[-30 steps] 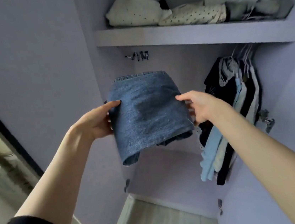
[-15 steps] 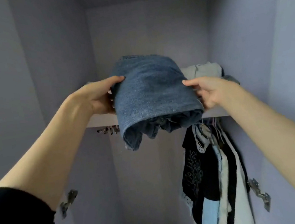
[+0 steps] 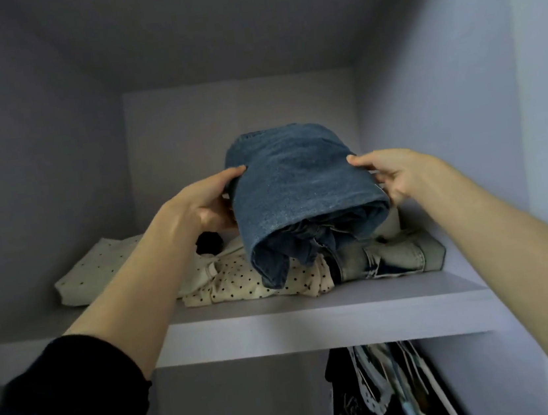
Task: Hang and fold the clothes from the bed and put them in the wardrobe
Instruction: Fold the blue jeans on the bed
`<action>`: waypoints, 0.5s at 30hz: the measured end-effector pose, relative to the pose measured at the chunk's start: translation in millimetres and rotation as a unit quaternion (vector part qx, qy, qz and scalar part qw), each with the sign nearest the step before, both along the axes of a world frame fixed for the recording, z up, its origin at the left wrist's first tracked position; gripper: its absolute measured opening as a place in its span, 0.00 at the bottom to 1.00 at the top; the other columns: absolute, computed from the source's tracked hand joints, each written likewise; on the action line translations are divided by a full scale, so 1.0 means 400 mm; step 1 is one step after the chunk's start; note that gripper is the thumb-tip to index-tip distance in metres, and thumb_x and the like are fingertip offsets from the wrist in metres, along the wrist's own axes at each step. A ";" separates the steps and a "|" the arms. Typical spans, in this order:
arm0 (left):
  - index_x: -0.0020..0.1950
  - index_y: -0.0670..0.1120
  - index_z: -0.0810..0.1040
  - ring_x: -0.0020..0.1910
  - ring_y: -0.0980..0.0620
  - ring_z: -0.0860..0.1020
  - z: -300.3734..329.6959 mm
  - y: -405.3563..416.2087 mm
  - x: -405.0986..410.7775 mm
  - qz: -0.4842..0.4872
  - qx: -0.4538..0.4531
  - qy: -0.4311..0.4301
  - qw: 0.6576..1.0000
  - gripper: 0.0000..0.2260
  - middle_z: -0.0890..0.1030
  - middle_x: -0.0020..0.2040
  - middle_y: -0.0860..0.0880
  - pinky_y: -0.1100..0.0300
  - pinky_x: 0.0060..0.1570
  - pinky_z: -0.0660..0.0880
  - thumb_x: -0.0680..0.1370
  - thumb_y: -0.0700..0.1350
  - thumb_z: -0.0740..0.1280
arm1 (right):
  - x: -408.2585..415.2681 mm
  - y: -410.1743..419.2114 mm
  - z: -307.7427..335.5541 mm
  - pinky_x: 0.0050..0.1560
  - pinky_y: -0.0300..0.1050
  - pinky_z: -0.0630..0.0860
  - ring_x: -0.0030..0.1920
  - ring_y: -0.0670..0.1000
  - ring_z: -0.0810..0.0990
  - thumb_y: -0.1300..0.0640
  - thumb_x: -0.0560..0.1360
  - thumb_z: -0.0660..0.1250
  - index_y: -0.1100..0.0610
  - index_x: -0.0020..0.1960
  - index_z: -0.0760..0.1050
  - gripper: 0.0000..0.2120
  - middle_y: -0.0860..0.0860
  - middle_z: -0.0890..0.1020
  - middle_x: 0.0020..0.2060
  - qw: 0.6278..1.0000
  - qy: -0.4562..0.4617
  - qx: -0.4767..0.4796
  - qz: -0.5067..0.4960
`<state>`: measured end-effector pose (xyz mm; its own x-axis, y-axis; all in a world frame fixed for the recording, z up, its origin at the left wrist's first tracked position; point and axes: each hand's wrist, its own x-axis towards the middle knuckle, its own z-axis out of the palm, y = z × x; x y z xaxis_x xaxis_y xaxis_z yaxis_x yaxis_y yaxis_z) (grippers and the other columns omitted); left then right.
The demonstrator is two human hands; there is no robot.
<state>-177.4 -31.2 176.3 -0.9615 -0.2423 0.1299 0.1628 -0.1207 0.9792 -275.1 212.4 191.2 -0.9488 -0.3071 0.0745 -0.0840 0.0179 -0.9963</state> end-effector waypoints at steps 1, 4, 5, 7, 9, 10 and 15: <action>0.56 0.46 0.74 0.47 0.48 0.79 -0.004 -0.009 -0.032 -0.007 0.002 -0.002 1.000 0.14 0.77 0.52 0.45 0.56 0.33 0.78 0.75 0.51 0.69 | -0.022 -0.003 -0.001 0.39 0.52 0.74 0.43 0.53 0.75 0.51 0.75 0.68 0.57 0.44 0.71 0.10 0.52 0.75 0.44 1.000 0.000 -0.002 -0.004; 0.56 0.44 0.74 0.49 0.46 0.79 -0.032 -0.052 -0.096 -0.021 -0.003 -0.018 1.000 0.16 0.77 0.53 0.44 0.54 0.30 0.79 0.73 0.51 0.70 | -0.074 -0.024 -0.018 0.53 0.54 0.74 0.46 0.54 0.75 0.54 0.75 0.67 0.57 0.45 0.72 0.07 0.52 0.76 0.45 1.000 -0.016 -0.003 -0.003; 0.56 0.44 0.74 0.49 0.46 0.79 -0.042 -0.073 -0.111 -0.021 -0.003 -0.024 1.000 0.17 0.77 0.54 0.44 0.54 0.30 0.79 0.73 0.51 0.71 | -0.088 -0.039 -0.025 0.56 0.55 0.71 0.46 0.54 0.75 0.55 0.76 0.66 0.56 0.45 0.71 0.06 0.52 0.76 0.45 1.000 -0.020 0.004 -0.001; 0.56 0.43 0.74 0.49 0.45 0.79 -0.059 -0.122 -0.133 -0.012 -0.004 -0.036 0.999 0.21 0.77 0.54 0.43 0.53 0.30 0.79 0.69 0.50 0.73 | -0.109 -0.077 -0.041 0.57 0.54 0.69 0.44 0.54 0.74 0.56 0.76 0.65 0.56 0.45 0.72 0.04 0.53 0.76 0.44 0.999 -0.026 0.024 0.007; 0.57 0.42 0.74 0.49 0.45 0.79 -0.074 -0.184 -0.148 -0.002 -0.007 -0.056 0.998 0.24 0.77 0.54 0.43 0.53 0.31 0.79 0.66 0.51 0.74 | -0.128 -0.132 -0.061 0.52 0.53 0.70 0.44 0.54 0.74 0.57 0.76 0.64 0.56 0.45 0.72 0.04 0.53 0.77 0.43 0.998 -0.038 0.041 0.024; 0.57 0.42 0.74 0.48 0.45 0.80 -0.081 -0.208 -0.153 0.000 -0.009 -0.066 0.998 0.23 0.79 0.53 0.43 0.53 0.32 0.79 0.67 0.51 0.74 | -0.132 -0.151 -0.070 0.48 0.52 0.71 0.43 0.54 0.74 0.57 0.77 0.64 0.57 0.45 0.72 0.04 0.53 0.77 0.43 0.997 -0.043 0.047 0.034; 0.56 0.37 0.76 0.41 0.44 0.81 -0.122 -0.303 -0.181 0.013 -0.031 -0.145 0.989 0.18 0.83 0.43 0.41 0.52 0.38 0.76 0.77 0.51 0.65 | -0.154 -0.277 -0.106 0.37 0.50 0.75 0.40 0.54 0.77 0.58 0.75 0.68 0.61 0.46 0.74 0.06 0.56 0.77 0.44 0.997 0.010 0.070 0.005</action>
<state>-249.8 -152.6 127.3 -0.9539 -0.2684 -0.1344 -0.1231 -0.0585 0.9907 -336.8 101.5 148.8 -0.9444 -0.3253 0.0481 -0.1040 0.1567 -0.9822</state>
